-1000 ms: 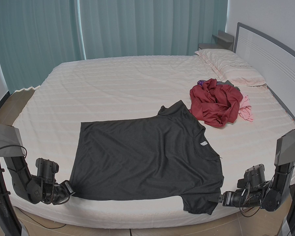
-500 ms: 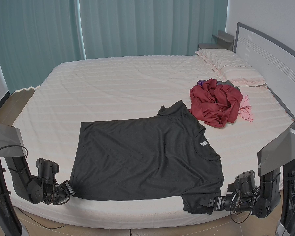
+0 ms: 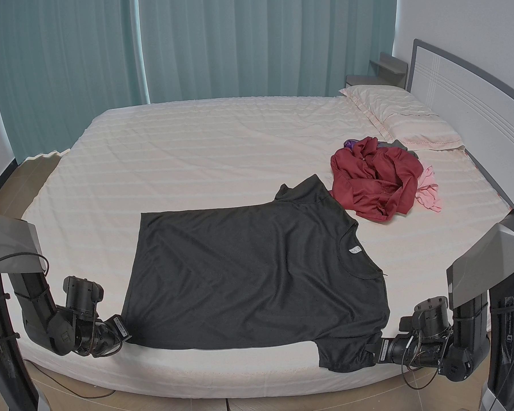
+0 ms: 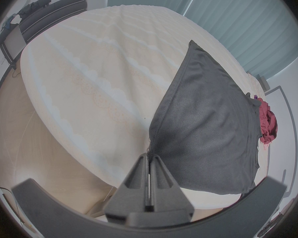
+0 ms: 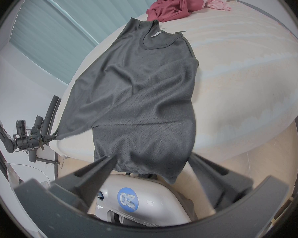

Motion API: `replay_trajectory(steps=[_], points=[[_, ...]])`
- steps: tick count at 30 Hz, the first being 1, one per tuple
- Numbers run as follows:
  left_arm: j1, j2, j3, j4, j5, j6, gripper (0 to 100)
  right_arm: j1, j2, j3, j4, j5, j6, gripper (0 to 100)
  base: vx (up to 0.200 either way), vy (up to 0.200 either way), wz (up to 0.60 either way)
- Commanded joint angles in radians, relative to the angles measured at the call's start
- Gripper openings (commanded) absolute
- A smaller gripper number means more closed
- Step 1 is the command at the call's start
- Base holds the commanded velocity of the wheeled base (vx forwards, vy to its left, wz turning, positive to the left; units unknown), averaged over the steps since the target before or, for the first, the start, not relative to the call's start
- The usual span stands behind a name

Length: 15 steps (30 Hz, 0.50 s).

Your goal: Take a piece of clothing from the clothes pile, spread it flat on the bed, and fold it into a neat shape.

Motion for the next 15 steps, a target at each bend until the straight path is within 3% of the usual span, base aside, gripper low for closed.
replay_trajectory(steps=[1,13,14,15], points=[[0.0,0.002,-0.001,0.0,0.0,-0.002,0,-0.032,-0.01,0.017,-0.042,-0.002,-0.005,0,0.0,0.0,0.0],[0.002,0.008,-0.009,0.0,0.0,-0.002,0,-0.096,-0.025,-0.026,-0.043,-0.002,-0.007,0,0.0,0.0,0.0],[0.002,0.008,-0.009,-0.002,0.0,-0.002,0,-0.099,-0.021,-0.026,-0.043,-0.002,-0.007,100,0.0,0.0,0.0],[0.002,0.008,-0.009,0.0,0.0,-0.002,0,-0.099,-0.019,-0.026,-0.043,-0.002,-0.007,100,0.0,0.0,0.0]])
